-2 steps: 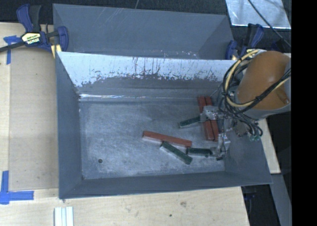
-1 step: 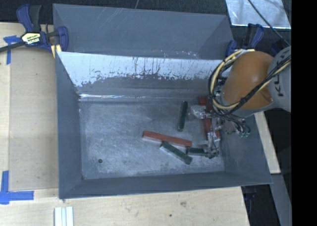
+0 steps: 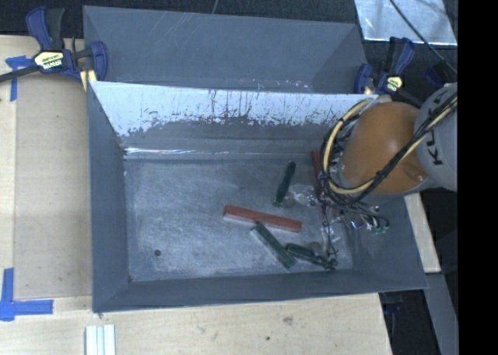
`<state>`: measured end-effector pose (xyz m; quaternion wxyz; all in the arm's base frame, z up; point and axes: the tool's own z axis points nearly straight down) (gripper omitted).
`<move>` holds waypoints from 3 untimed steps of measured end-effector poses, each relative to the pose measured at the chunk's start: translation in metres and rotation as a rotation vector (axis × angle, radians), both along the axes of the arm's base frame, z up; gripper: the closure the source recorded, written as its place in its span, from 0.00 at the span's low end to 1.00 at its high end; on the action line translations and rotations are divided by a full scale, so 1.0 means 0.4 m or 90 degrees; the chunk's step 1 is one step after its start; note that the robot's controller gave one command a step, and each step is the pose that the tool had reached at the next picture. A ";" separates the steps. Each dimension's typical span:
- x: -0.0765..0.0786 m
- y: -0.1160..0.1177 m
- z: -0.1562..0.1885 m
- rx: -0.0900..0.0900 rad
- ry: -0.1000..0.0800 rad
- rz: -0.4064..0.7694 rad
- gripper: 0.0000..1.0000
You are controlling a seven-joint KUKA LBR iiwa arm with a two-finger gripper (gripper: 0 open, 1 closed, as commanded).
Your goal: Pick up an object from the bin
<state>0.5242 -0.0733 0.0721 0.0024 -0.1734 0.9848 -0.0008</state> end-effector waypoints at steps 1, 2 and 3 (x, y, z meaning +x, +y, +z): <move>-0.005 0.037 -0.001 0.000 0.002 0.135 0.00; -0.016 0.181 0.004 0.001 0.000 -0.242 1.00; -0.016 0.181 0.004 0.001 0.000 -0.242 1.00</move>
Offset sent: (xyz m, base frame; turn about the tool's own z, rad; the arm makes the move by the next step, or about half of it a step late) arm -0.0083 0.0726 0.0002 0.3818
